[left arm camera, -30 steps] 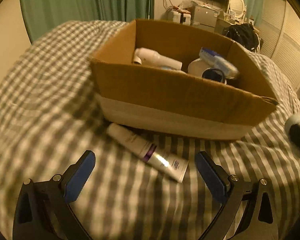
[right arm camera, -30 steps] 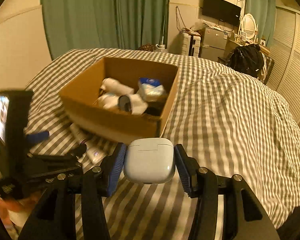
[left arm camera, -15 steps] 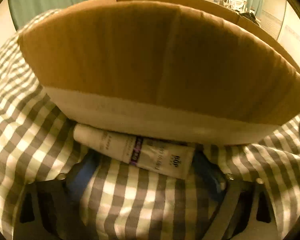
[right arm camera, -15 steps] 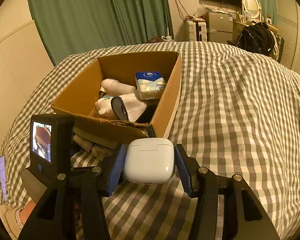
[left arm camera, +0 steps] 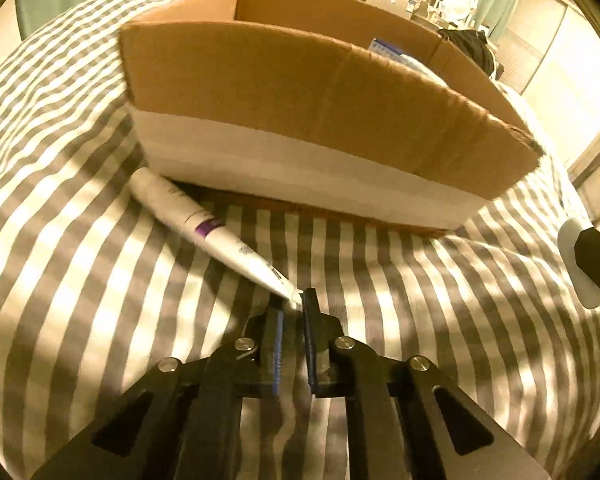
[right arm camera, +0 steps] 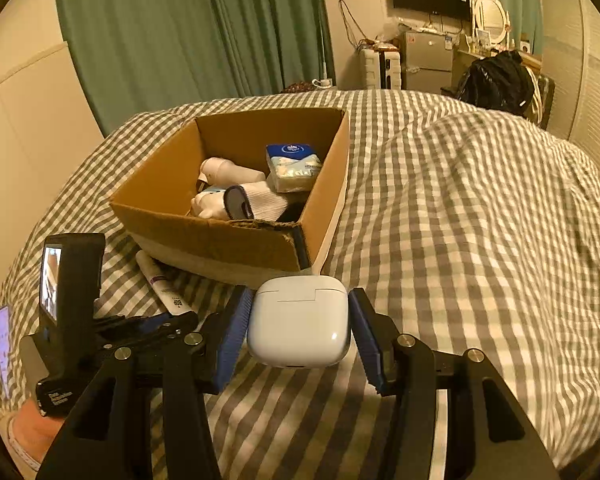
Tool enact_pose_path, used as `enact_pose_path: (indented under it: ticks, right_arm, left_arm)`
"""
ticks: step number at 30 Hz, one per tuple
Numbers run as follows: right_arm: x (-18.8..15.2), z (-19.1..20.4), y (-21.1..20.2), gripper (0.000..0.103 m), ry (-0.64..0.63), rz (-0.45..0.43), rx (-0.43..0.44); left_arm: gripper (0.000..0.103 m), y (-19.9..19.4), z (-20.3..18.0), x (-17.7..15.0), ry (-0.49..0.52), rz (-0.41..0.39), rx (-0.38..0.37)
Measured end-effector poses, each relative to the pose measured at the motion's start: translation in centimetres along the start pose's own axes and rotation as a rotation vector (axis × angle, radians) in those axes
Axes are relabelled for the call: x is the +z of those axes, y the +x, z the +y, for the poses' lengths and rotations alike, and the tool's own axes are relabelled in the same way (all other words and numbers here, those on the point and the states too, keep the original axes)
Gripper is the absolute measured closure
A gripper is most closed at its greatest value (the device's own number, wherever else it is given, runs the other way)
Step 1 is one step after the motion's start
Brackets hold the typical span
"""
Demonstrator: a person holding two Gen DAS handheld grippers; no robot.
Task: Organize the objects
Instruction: 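Grasp the white cream tube with the left gripper while the right gripper holds the case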
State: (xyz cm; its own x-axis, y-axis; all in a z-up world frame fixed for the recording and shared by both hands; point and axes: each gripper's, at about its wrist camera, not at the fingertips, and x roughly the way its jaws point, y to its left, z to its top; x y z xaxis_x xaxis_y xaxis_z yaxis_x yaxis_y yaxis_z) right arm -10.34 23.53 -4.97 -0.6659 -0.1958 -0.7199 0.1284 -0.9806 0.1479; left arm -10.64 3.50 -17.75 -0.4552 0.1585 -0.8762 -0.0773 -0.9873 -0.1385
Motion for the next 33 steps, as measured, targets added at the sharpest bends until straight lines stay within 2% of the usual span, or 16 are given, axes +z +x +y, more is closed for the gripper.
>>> enact_pose_path:
  ticks: [5,15,20,23,27,30,31,32,33]
  right_arm:
    - [-0.7,0.9,-1.7,0.053,0.004,-0.013,-0.001]
    - [-1.8,4.0,-4.9,0.053,-0.033,-0.048,0.013]
    - [-1.8,5.3,-5.8,0.053,-0.055,-0.061,0.011]
    - [-1.6,5.8,-6.1,0.053,-0.064,-0.068,0.011]
    - [-1.4,6.0,-6.1,0.053,-0.067,-0.068,0.011]
    - [-1.4,5.8,-5.7,0.053,-0.064,-0.06,0.013]
    - [-1.5,5.6,-5.6,0.053,-0.061,-0.057,0.013]
    - [-1.5,5.4,-5.4,0.053,-0.058,-0.053,0.013]
    - [-1.5,5.2,-5.2,0.053,-0.053,-0.049,0.012]
  left_arm:
    - [0.1,-2.7,0.9,-1.6,0.002,-0.037,-0.017]
    - [0.101,-6.8,3.3,-4.2,-0.001,-0.087,-0.049]
    - [0.101,-10.5,3.7,-4.1,0.012,-0.157,-0.074]
    - [0.101,-11.2,3.5,-3.4,0.022,-0.189,-0.081]
    - [0.1,-10.5,3.3,-2.3,0.0,-0.188,-0.1]
    - [0.093,-8.8,3.1,-1.0,-0.017,-0.183,-0.082]
    - [0.083,-8.1,3.1,-0.6,-0.019,-0.176,-0.075]
    - [0.067,-7.0,3.0,-0.1,-0.021,-0.165,-0.067]
    - [0.058,-6.2,2.9,0.2,-0.025,-0.156,-0.06]
